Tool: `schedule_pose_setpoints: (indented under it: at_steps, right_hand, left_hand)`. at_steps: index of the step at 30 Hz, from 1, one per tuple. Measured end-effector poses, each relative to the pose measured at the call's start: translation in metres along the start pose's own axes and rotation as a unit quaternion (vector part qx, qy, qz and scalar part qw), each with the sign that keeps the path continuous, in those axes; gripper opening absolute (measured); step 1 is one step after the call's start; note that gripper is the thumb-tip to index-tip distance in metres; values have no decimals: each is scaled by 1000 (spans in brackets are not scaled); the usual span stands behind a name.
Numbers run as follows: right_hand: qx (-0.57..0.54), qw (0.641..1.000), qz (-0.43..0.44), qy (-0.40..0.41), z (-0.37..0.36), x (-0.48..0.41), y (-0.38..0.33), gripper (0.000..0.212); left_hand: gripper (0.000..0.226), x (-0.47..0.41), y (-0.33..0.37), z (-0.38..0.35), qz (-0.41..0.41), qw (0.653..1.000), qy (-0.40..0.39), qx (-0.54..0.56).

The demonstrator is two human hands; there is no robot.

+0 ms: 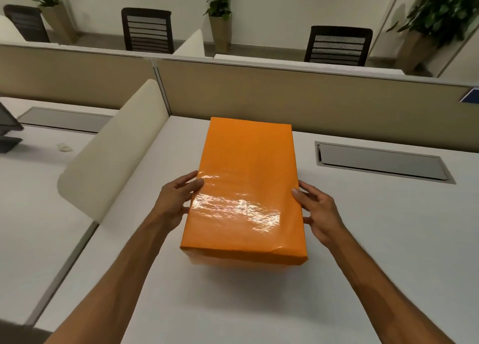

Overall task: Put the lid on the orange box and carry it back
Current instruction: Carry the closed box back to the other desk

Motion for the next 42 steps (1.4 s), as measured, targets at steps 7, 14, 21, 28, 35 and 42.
schedule_pose_setpoints:
  at_steps: [7,14,21,28,35,42]
  right_hand:
    - [-13,1000,-10,23,-86,-62,-10,58]
    - [-2,1000,-15,24,-158,-131,-17,45]
    - [8,999,-20,25,-207,-186,-22,48]
    - [21,999,-20,27,-234,-220,-22,47]
    - [27,999,-18,27,-244,-237,-22,45]
    - [48,999,-7,15,-243,-241,-24,48]
  left_hand:
    - [39,-98,37,67,9,1000,-13,-16]
    - [38,-181,64,120,4,999,-5,-46]
    - [38,-236,81,153,20,997,11,-68]
    - [34,-271,82,169,31,994,20,-101]
    - [33,-290,90,173,33,992,27,-118]
    - [35,-290,92,172,27,990,22,-137]
Point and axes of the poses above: each hand's wrist, its own x-axis away from the middle knuckle, its own z-axis out of the back of the hand, y = z × x, the point moved 9 cm from there along -x, towards the middle knuckle, and after that the axes turned 3 degrees about -z, right-handed, at the moved point
